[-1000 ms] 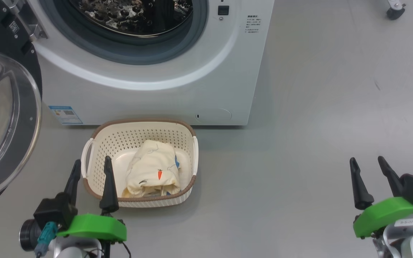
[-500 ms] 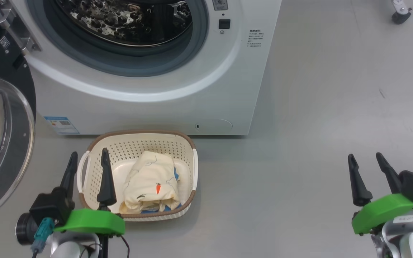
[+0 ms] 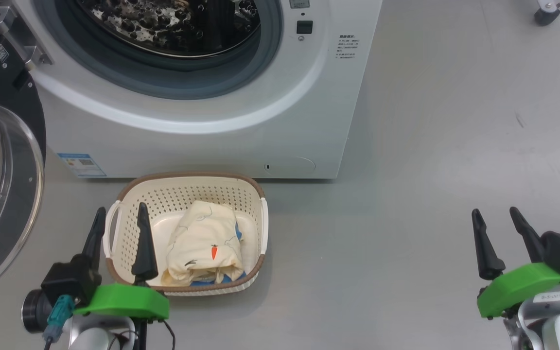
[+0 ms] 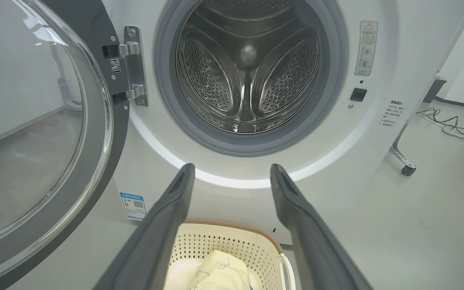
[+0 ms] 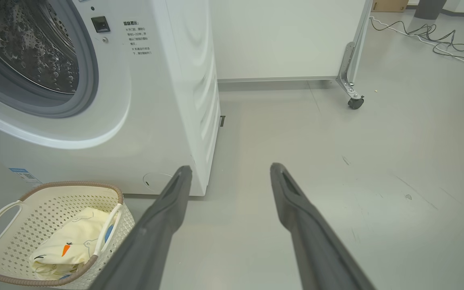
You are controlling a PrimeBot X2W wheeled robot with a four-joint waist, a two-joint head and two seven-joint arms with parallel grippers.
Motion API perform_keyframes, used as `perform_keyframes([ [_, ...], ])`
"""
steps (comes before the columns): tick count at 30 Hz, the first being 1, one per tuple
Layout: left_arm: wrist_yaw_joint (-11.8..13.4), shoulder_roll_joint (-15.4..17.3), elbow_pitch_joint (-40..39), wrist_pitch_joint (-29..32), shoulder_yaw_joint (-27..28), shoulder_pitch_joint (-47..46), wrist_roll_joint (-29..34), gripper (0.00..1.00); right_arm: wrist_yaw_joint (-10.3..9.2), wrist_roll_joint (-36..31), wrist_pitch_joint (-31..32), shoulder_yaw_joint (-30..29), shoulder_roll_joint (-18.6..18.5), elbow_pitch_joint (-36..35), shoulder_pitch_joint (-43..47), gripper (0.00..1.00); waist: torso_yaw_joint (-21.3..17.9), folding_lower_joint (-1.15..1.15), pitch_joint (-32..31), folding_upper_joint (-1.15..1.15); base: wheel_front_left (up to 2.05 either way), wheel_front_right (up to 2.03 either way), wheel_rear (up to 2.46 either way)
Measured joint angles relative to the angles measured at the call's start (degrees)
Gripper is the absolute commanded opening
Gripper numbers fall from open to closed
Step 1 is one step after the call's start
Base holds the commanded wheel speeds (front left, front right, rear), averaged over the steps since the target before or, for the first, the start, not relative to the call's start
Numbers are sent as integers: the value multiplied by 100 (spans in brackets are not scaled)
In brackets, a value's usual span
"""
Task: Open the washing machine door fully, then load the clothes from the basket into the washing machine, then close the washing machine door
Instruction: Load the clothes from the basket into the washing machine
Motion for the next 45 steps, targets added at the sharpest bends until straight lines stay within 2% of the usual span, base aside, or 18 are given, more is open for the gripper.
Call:
perform_keyframes([
  [12,-4,-70,171,0,-1,-160,-1,100,0,-1,-7,1,0,-4,-32,100,-27,0,157,0,0,0,0],
  [18,-118,-178,566,7,-52,-405,-51,100,0,-2,-7,18,0,-40,-165,100,-49,0,335,0,0,0,0],
  [21,-327,-200,917,23,-101,-579,-159,100,0,-2,-5,49,0,-47,-237,100,-74,0,472,0,0,0,0],
  [27,-672,-230,1960,439,-218,-1141,-376,100,0,-2,-7,235,0,-76,-459,100,-205,0,808,0,0,0,0],
  [37,-1419,-219,4096,1189,-307,-2409,-660,100,0,108,-153,416,-1,-63,-829,100,-615,0,1502,0,0,0,0],
  [41,-1650,-182,4777,1304,-302,-3086,-709,100,0,263,-270,554,-2,-35,-1061,100,-837,0,1959,0,0,0,0],
  [45,-1779,-108,5205,1460,-285,-3667,-749,100,0,338,-385,591,-2,-31,-1250,100,-996,1,2408,0,0,0,0],
])
